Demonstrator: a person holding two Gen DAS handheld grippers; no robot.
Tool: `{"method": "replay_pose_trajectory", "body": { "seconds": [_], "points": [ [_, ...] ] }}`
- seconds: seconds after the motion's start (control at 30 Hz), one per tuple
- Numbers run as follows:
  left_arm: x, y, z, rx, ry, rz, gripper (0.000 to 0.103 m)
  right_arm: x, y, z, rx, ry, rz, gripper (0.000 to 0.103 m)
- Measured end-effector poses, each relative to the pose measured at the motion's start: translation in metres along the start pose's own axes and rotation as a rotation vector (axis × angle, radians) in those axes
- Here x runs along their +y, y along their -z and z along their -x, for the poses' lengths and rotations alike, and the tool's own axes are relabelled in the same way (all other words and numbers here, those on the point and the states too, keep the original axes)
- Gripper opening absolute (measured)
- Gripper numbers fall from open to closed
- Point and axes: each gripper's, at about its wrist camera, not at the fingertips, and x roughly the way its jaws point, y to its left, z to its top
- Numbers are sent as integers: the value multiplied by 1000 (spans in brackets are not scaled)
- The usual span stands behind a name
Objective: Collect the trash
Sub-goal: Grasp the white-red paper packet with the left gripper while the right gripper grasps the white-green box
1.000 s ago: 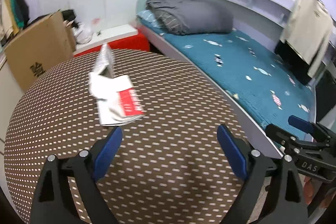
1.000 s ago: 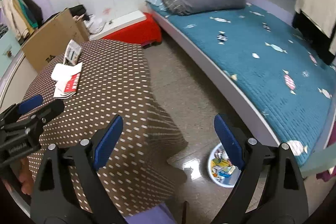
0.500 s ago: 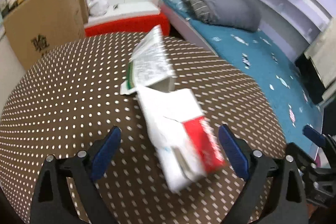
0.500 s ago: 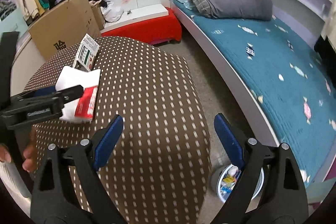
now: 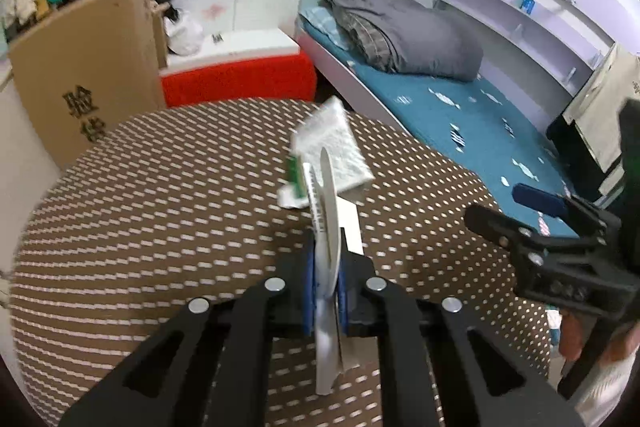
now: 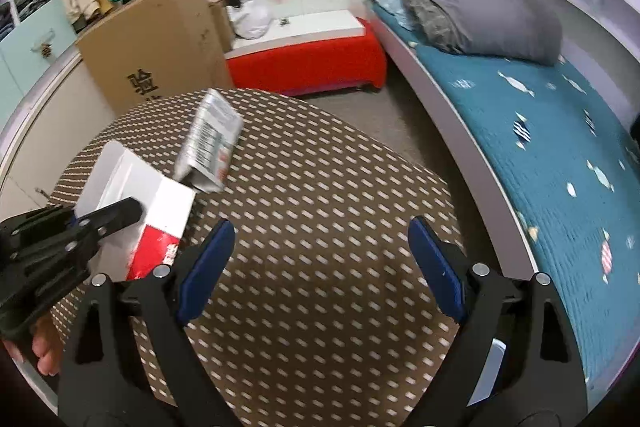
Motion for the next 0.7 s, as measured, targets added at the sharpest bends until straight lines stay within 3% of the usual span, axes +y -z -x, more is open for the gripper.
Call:
{"method": "replay_pose_trajectory", "body": {
  "seconds": [0.17, 0.47, 0.53, 0.57, 0.7],
  "points": [
    [34, -17, 23, -67, -94, 31, 9, 29, -24, -24, 58, -80, 44, 87],
    [85, -49, 24, -102, -255, 86, 9, 74, -59, -86, 139, -72, 98, 86],
    [91, -49, 19, -91, -267, 97, 9, 73, -58, -94, 168, -86, 93, 50],
    [93, -49, 17, -84, -269, 100, 9, 70, -57, -93, 169, -105, 72, 41],
    [86, -40, 16, -73, -268, 87, 9, 63, -50, -68, 116, -119, 66, 36]
  ]
}}
